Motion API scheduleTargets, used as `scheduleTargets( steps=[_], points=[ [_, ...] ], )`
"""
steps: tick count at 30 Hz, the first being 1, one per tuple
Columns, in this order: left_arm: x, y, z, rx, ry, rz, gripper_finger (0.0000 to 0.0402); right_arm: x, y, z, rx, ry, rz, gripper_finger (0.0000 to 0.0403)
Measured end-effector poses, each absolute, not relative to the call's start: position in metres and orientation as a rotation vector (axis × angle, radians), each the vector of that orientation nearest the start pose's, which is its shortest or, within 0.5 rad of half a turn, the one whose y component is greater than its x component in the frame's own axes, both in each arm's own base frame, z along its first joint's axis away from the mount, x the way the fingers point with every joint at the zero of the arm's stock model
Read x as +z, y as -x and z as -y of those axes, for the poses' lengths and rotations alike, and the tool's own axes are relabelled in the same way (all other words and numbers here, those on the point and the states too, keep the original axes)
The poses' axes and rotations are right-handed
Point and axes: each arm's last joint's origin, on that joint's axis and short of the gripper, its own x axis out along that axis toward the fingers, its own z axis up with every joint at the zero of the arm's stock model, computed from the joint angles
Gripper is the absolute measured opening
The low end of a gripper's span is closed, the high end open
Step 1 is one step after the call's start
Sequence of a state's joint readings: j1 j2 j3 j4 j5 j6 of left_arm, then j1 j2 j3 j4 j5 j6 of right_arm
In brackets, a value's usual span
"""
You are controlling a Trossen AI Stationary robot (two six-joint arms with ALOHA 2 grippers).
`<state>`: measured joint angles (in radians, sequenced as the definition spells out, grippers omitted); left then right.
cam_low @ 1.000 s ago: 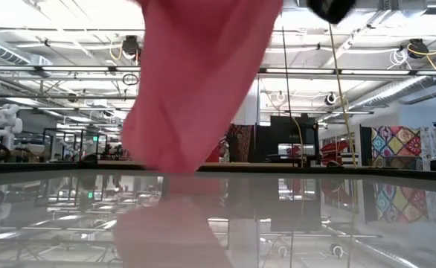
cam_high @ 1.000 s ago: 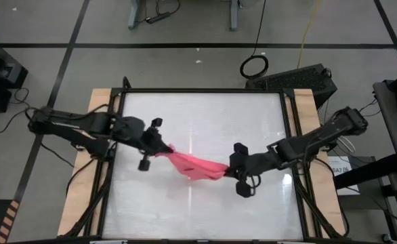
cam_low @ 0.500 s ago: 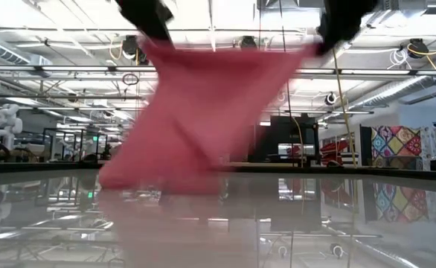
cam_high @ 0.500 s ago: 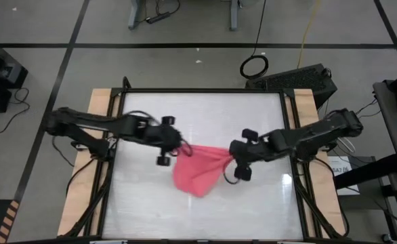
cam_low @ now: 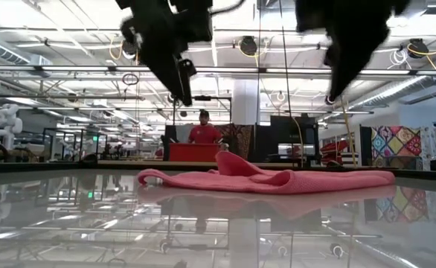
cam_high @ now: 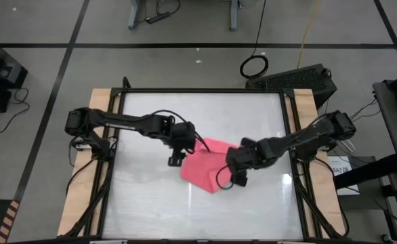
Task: Roll towel
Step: Roll the pink microfiber cloth
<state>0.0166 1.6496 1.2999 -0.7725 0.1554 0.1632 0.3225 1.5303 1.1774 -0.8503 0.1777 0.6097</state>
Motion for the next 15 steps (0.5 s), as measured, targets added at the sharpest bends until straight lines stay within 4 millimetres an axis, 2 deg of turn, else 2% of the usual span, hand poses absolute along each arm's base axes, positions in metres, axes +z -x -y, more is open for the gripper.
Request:
scheduleTargets(
  steps=[3, 5, 7, 10, 15],
  points=[
    [0.254, -0.332, 0.011, -0.379, -0.018, -1.087, 0.021, 0.253, -0.297, -0.106, -0.109, -0.244, -0.985, 0.02],
    [0.251, -0.329, 0.021, -0.448, -0.037, -1.107, 0.0198, 0.249, -0.306, -0.111, -0.078, -0.231, -0.942, 0.0195],
    [0.245, -0.329, 0.03, -0.488, -0.075, -1.095, 0.0186, 0.239, -0.315, -0.112, -0.078, -0.217, -0.939, 0.0187],
    [0.226, -0.325, 0.041, -0.521, -0.108, -1.113, 0.0172, 0.217, -0.329, -0.111, -0.065, -0.199, -0.978, 0.0176],
    [0.2, -0.319, 0.052, -0.484, -0.184, -1.084, 0.0167, 0.183, -0.345, -0.107, -0.063, -0.17, -1.043, 0.0161]
  ],
)
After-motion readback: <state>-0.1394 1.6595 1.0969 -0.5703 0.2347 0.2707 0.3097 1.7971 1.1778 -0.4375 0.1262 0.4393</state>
